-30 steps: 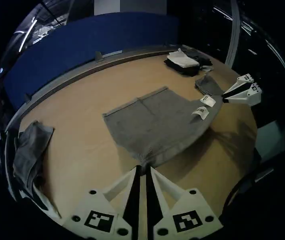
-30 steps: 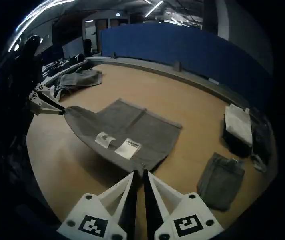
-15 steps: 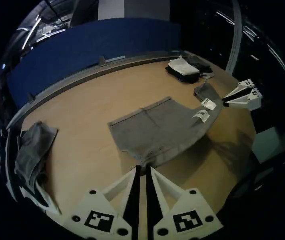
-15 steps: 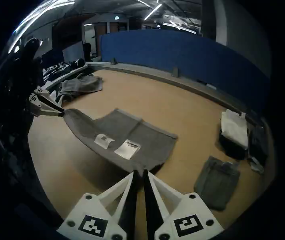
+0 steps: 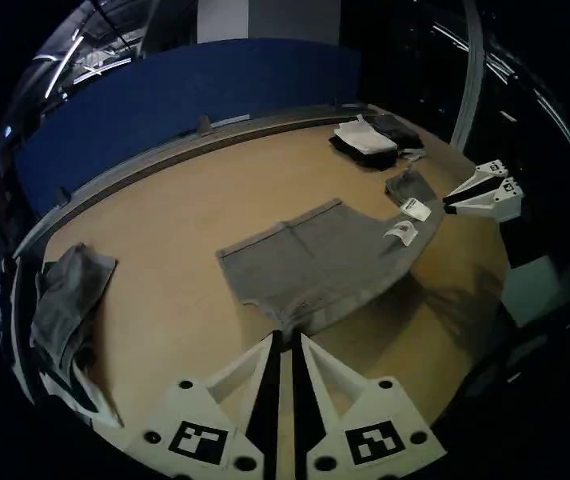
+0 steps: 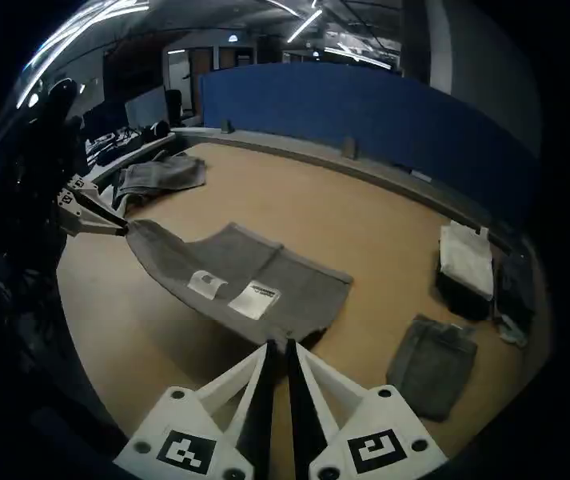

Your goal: Fold towel

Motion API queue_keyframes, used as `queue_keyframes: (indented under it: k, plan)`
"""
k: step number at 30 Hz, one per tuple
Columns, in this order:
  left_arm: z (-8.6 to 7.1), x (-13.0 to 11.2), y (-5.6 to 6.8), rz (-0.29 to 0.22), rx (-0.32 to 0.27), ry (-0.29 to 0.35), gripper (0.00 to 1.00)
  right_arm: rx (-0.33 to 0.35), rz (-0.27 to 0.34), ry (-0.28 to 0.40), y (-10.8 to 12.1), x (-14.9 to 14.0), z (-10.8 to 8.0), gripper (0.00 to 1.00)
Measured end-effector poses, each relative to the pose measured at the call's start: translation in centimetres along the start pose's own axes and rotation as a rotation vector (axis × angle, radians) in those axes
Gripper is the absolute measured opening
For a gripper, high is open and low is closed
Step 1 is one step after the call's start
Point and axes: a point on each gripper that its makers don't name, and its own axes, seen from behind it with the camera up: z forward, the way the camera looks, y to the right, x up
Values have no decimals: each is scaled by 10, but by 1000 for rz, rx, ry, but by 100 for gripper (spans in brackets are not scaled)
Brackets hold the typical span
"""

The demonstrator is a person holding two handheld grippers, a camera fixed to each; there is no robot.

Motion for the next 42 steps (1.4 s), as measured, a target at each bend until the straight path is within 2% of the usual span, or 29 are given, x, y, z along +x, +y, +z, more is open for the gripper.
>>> queue_keyframes:
  k: [9,21,32,38,42]
  plan:
    - [-3,1,1,-9,-2,3,9,0,-3,2,0,3,-3,10]
    - [3,1,-2,-49,5,-12,9,-1,1,-7,5,1,8,10]
    - [27,9,-19,-119,24,-44,9,-19,-10,-27,21,8,34,10]
    - [46,18,-32,-165,31,-57,9,-26,10,-30,35,14,57,10]
    - [62,23,-41,-170,40,-68,9,-31,25,-43,45,14,76,10]
